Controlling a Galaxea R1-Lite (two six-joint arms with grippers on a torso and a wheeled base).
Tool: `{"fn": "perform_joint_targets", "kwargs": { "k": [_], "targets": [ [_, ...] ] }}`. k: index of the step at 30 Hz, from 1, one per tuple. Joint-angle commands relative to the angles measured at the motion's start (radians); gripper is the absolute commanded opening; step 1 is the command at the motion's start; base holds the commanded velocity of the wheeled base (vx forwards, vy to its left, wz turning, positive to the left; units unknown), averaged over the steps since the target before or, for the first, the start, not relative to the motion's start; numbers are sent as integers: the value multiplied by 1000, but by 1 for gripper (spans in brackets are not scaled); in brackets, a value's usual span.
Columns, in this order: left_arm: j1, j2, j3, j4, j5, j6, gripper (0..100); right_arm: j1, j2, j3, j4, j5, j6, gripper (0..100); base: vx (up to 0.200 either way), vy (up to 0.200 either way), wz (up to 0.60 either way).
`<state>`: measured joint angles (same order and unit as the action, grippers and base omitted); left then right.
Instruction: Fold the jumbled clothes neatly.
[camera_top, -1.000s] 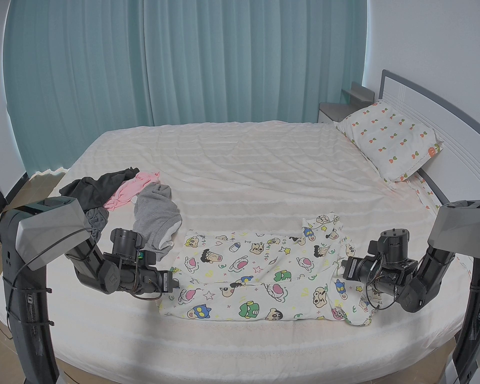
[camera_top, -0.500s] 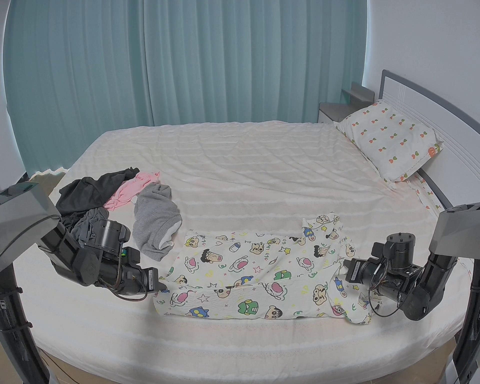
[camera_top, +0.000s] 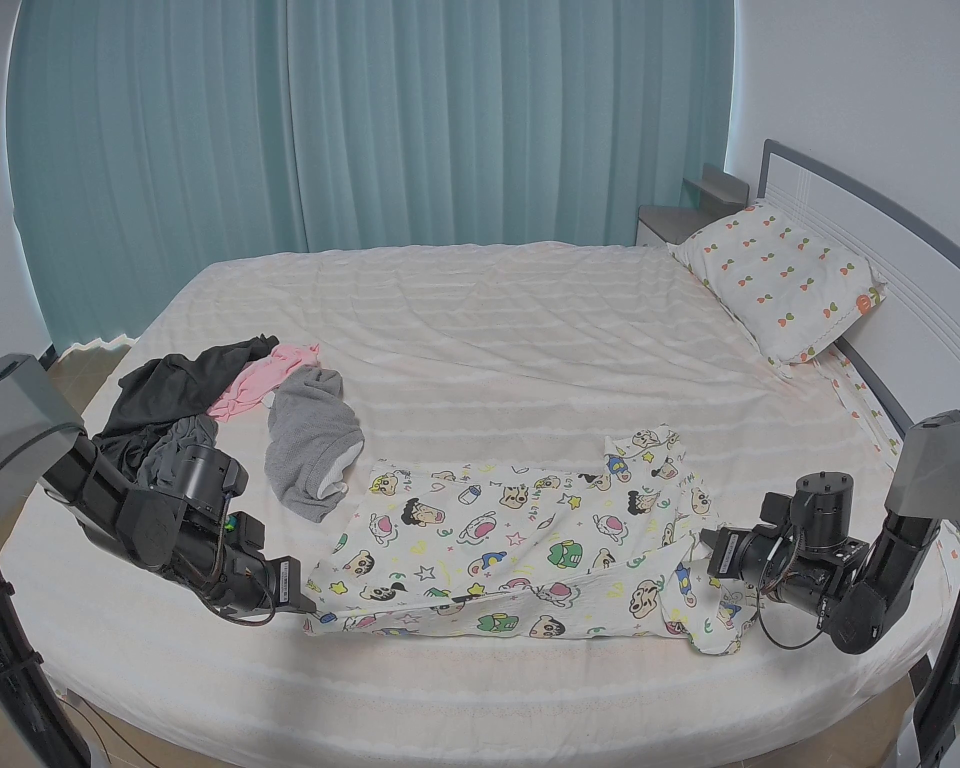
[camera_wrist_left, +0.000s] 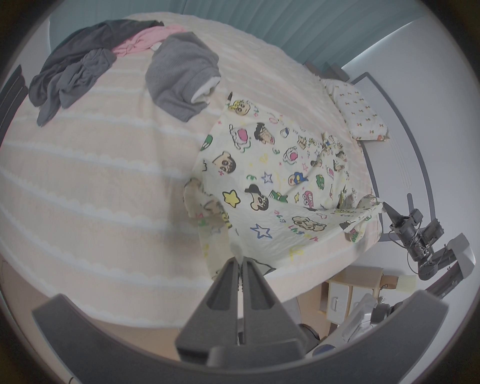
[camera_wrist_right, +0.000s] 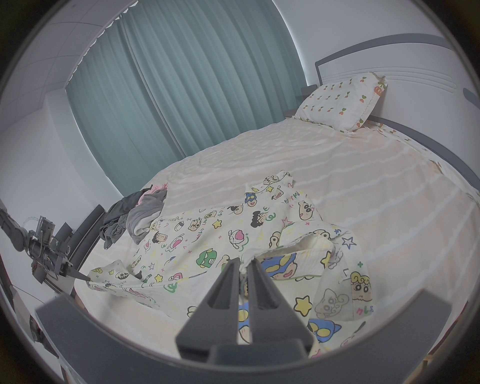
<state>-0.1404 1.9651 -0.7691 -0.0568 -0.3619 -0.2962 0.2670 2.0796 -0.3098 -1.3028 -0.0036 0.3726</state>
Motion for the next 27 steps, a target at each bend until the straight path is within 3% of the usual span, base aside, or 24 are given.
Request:
{"fn": "perform_joint_targets", "kwargs": {
  "k": [1,13,21,27],
  "targets": [
    [5,-26,-29,29,1,0,0,3,-50,49,-1,2,-3,0,0,0,0],
    [-8,31,-30,63,4,6,0,34,-52,90,-4,2,-18,0,0,0,0],
    [-2,104,-130,48,6,-6,0,31,-23,31,-3,2,-18,0,0,0,0],
    [-5,199,-271,46,49,-67,0,23,40,-18,0,2,-20,0,0,0,0]
  ]
}}
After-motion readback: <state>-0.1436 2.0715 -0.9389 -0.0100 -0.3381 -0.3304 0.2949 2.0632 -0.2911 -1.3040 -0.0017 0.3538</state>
